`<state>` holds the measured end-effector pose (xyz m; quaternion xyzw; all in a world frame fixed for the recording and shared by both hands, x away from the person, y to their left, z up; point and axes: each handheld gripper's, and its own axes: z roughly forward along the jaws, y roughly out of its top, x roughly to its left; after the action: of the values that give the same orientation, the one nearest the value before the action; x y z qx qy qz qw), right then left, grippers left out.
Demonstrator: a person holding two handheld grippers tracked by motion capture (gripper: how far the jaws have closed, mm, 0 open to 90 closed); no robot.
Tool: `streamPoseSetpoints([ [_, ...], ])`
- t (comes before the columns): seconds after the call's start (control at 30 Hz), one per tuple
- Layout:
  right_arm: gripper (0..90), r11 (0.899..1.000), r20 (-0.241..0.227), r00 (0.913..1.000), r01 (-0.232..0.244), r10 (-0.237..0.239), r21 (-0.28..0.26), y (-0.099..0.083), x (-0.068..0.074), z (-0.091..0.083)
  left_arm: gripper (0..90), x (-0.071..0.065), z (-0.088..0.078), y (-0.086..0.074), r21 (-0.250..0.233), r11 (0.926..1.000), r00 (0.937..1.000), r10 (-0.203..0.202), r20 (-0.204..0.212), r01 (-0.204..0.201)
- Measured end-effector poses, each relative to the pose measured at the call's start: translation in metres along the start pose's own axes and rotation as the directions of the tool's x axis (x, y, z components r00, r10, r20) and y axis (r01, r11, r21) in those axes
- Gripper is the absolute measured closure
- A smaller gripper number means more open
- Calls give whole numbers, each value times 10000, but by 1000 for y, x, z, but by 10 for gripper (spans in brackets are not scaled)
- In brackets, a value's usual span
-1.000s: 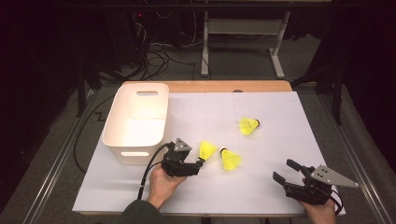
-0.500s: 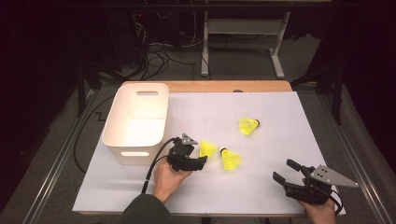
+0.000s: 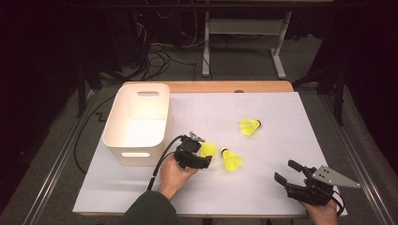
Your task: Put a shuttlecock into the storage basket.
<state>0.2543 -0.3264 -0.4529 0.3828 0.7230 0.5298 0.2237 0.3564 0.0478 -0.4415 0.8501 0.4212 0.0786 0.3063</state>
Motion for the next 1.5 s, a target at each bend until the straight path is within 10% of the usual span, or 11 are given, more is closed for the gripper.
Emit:
streamPoseSetpoints([
  [1.5,258,10000,129,9999,-54,53,4,0,-1,0,608,2,11,7,601,9982,9993,31,-363,-9],
])
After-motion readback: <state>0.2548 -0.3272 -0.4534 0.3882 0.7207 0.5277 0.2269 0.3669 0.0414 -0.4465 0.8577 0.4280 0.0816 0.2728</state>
